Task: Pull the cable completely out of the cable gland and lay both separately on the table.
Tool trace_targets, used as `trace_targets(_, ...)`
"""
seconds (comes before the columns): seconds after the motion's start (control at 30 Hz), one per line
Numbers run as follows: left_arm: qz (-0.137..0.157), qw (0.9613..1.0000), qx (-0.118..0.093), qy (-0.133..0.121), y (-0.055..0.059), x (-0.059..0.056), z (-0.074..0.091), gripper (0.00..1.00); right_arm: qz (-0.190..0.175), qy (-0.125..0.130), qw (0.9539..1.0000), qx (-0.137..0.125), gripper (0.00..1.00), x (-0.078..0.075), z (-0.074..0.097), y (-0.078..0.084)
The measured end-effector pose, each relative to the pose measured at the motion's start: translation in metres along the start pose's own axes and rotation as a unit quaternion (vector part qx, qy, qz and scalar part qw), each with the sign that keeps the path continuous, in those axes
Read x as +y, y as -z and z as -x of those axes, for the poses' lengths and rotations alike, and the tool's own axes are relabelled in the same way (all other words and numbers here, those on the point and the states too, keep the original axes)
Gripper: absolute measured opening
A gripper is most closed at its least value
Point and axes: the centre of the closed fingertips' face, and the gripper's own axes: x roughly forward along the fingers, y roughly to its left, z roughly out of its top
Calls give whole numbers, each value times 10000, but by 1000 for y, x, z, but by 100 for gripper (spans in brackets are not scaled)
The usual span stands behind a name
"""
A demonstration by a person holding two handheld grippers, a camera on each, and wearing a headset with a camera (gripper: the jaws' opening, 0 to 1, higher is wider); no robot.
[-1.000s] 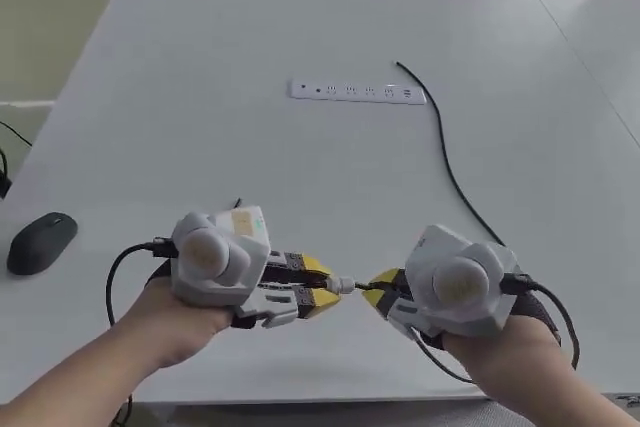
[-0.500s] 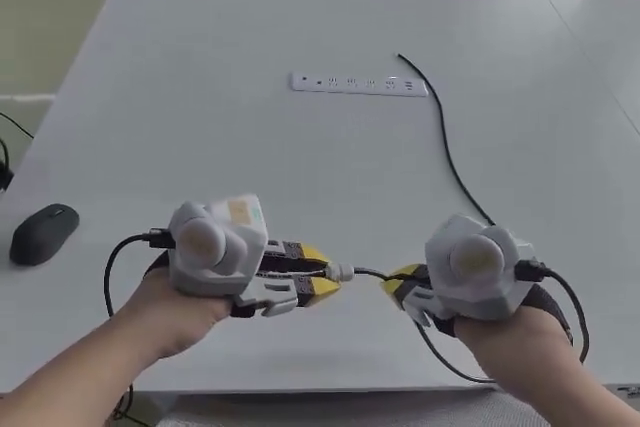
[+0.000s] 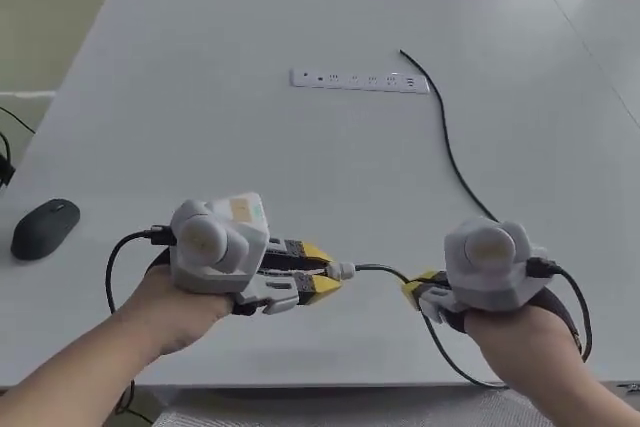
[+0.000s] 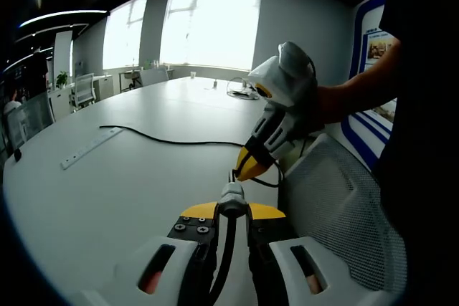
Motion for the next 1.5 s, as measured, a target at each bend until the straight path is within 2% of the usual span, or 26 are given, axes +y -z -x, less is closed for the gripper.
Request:
trace_targets(0.23,0,10000,22,-1,1,-2,0,15,-249,29,9997,3,0,-4,1,5)
trace_targets(0.57,37,9999,24,-101,1,4,4,15,84,-74,9998,-141,1,1,5,3)
trace_targets(0.6,42,9999,23,-113,1,4,5,15,304,-72,9992,-234,1,2,7,0)
trace_targets(0.7,43,9999,27,-146,2,6,6,15,365,-153,9989,-232,2,8,10,-1)
trace_targets(0.73,46,9999,27,-153,2,6,6,15,469,-299,9979,-336,5,15,11,-6)
trace_targets(0.8,41,9998,49,-164,2,7,7,15,514,-354,9974,-361,13,21,13,-10)
trace_targets(0.9,56,9998,58,-171,3,7,8,15,939,-619,9923,-519,15,43,19,-23)
trace_targets(0.97,42,9998,62,-182,3,7,9,15,1190,-620,9891,-608,15,52,21,-31)
trace_targets(1.07,58,9998,77,-182,5,6,9,15,1683,-643,9808,-744,14,69,22,-47)
trace_targets(1.1,62,9998,81,-180,5,5,10,15,1912,-653,9760,-813,14,74,22,-54)
trace_targets(1.13,65,9998,83,-178,5,5,10,15,1988,-654,9743,-832,14,76,21,-56)
trace_targets(1.2,59,9998,96,-163,6,4,10,15,2298,-683,9675,-808,14,83,17,-61)
trace_targets(1.3,55,9998,99,-155,6,4,11,15,2464,-671,9641,-722,12,84,13,-62)
trace_targets(1.47,34,9998,127,-131,6,4,11,15,2591,-776,9596,-771,7,88,14,-64)
trace_targets(1.5,27,9998,127,-128,5,3,11,15,2694,-792,9566,-776,5,89,14,-63)
